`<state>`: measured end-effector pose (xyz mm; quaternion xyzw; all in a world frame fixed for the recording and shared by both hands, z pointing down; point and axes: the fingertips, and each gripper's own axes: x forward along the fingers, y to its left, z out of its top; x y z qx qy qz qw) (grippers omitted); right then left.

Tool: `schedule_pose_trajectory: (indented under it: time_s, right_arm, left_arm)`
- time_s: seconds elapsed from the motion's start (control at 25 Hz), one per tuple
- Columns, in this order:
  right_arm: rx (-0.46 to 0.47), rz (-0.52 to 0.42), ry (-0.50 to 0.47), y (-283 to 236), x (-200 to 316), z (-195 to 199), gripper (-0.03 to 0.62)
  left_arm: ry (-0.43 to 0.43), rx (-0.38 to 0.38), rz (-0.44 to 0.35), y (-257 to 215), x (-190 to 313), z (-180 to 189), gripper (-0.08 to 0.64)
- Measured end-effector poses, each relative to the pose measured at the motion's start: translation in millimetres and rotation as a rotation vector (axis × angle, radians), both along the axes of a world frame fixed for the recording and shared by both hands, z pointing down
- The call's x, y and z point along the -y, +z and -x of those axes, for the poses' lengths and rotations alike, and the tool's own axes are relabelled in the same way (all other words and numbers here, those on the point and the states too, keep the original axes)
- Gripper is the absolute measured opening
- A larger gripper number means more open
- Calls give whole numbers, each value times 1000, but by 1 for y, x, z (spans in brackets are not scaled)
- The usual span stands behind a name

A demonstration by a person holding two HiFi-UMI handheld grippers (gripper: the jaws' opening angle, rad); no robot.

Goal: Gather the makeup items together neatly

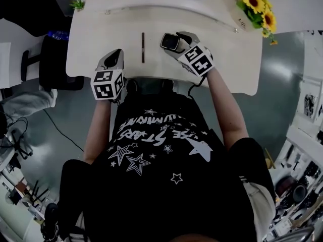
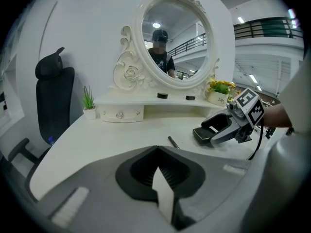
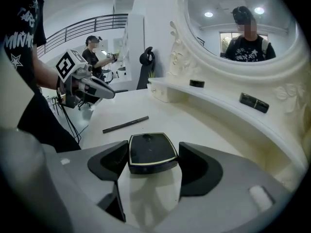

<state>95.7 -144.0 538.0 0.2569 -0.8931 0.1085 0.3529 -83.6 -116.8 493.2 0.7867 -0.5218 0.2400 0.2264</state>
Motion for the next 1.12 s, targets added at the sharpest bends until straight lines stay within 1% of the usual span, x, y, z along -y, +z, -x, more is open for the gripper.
schedule_pose_trajectory:
  time_s: [0.32, 0.44, 0.6, 0.8, 1.12]
  right_arm:
    - [-6, -3, -109, 9, -15, 36, 354]
    - [-21, -3, -135, 13, -17, 43, 354]
    - [-64, -5, -170, 19, -19, 45, 354]
    - [-75, 9, -175, 24, -19, 43, 354]
    - [-59, 42, -123, 26, -17, 42, 370]
  left_arm:
    - [11, 1, 6, 0, -7, 10, 2]
    - [17, 2, 8, 0, -9, 13, 2]
    - [21, 5, 13, 0, -11, 17, 2]
    - [27, 5, 14, 1, -11, 20, 2]
    - [43, 4, 25, 5, -10, 23, 2]
